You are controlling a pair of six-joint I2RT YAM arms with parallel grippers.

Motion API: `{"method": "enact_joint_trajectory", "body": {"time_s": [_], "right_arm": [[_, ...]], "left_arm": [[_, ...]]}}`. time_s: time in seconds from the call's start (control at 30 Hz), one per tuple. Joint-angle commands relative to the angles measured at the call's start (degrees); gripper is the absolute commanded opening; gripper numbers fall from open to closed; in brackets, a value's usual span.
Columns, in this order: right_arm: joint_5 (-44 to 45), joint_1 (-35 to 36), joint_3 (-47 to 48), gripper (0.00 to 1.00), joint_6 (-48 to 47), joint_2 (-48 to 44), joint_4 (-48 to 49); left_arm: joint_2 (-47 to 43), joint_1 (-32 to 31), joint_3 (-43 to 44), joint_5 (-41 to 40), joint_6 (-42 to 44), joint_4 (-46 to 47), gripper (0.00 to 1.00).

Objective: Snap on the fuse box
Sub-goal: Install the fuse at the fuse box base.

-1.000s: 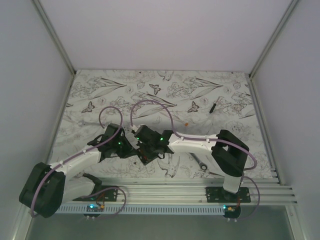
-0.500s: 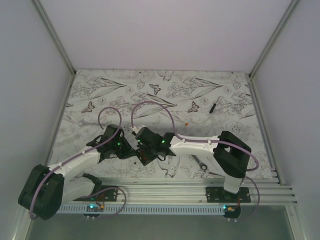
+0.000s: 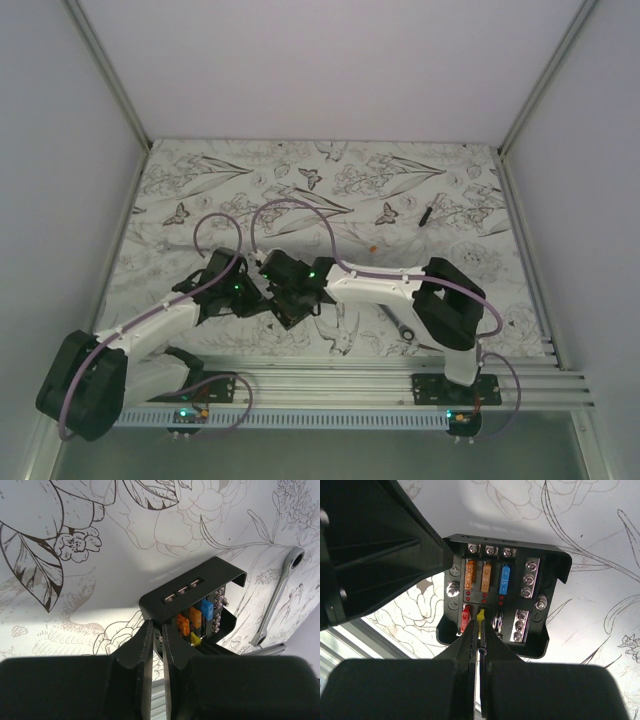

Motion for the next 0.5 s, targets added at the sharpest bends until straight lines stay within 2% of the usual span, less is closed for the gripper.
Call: {"method": "enact_joint_trajectory", "body": {"time_s": [0.0, 0.4, 0.47], "right_arm": [[3.2, -0.8, -0.5, 0.0, -1.5, 5.3, -6.3], [0.6, -0.9, -0.9, 0.18, -1.5, -3.7, 3.4], [0.4, -0.9, -1.2, 0.21, -1.4, -4.9, 4.6]], "left_arm": [[0.3, -0.3, 2.7, -2.0, -1.1, -0.2, 0.0], [1.0, -1.3, 4.2, -3.3, -2.9, 0.0, 0.0], [1.0, -1.6, 4.3, -3.3, -3.0, 0.0, 0.03]]}}
